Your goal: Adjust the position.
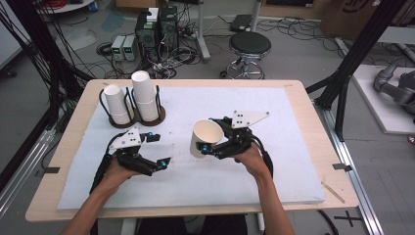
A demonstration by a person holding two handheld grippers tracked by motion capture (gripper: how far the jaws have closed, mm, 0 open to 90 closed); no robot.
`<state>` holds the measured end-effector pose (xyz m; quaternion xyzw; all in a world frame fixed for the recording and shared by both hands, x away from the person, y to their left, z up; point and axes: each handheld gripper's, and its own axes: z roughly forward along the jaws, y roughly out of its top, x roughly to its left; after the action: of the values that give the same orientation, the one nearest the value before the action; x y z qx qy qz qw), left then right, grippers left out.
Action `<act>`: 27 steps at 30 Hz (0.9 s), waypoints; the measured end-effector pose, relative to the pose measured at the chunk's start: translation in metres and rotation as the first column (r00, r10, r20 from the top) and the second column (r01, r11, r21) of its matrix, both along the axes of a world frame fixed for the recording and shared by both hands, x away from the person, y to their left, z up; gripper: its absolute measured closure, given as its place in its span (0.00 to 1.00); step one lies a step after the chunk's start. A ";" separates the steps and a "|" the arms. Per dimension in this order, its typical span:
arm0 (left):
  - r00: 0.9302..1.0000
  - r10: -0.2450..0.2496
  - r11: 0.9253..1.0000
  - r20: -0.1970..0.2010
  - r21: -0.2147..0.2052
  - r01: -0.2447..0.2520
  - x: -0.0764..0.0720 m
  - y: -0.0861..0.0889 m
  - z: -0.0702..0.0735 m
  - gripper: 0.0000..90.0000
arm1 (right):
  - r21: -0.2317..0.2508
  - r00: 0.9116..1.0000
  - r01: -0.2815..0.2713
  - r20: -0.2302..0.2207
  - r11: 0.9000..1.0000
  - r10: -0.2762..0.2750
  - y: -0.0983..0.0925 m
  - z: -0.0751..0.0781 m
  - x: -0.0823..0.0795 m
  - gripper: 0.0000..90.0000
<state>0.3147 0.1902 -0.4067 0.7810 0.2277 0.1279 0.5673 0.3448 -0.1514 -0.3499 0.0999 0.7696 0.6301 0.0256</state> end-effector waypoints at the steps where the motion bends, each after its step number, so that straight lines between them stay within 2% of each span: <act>1: 1.000 0.017 1.000 -0.002 -0.002 -0.017 0.000 0.003 -0.002 0.07 | -0.003 1.000 0.006 0.000 1.000 -0.006 0.000 0.000 0.000 0.28; 6: 0.994 0.111 0.994 -0.002 -0.007 -0.111 -0.002 0.020 -0.009 0.07 | -0.019 0.999 0.035 0.002 0.999 -0.035 -0.001 -0.001 0.000 0.28; 9: 0.981 0.193 0.981 0.001 -0.011 -0.193 -0.004 0.031 -0.014 0.07 | -0.042 0.998 0.069 0.003 0.997 -0.069 -0.001 -0.002 0.001 0.28; 12: 0.967 0.254 0.967 -0.002 -0.012 -0.254 -0.006 0.038 -0.020 0.07 | -0.087 0.992 0.123 0.009 0.989 -0.123 0.001 -0.005 0.001 0.28; 16: 0.959 0.281 0.959 -0.019 -0.008 -0.282 -0.006 0.046 -0.026 0.07 | -0.112 0.986 0.165 0.009 0.980 -0.165 0.004 -0.010 0.002 0.28; 19: 0.958 0.285 0.958 -0.027 -0.020 -0.286 -0.006 0.050 -0.027 0.07 | -0.120 0.985 0.170 0.015 0.978 -0.169 0.007 -0.012 0.002 0.28; 27: 0.956 0.291 0.956 -0.031 -0.013 -0.292 -0.007 0.052 -0.029 0.07 | -0.123 0.985 0.174 0.011 0.977 -0.174 0.009 -0.012 0.002 0.29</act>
<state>0.3082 0.2426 -0.4358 0.7356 0.3496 0.1969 0.5457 0.3473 -0.1427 -0.3617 0.1650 0.7953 0.5768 0.0867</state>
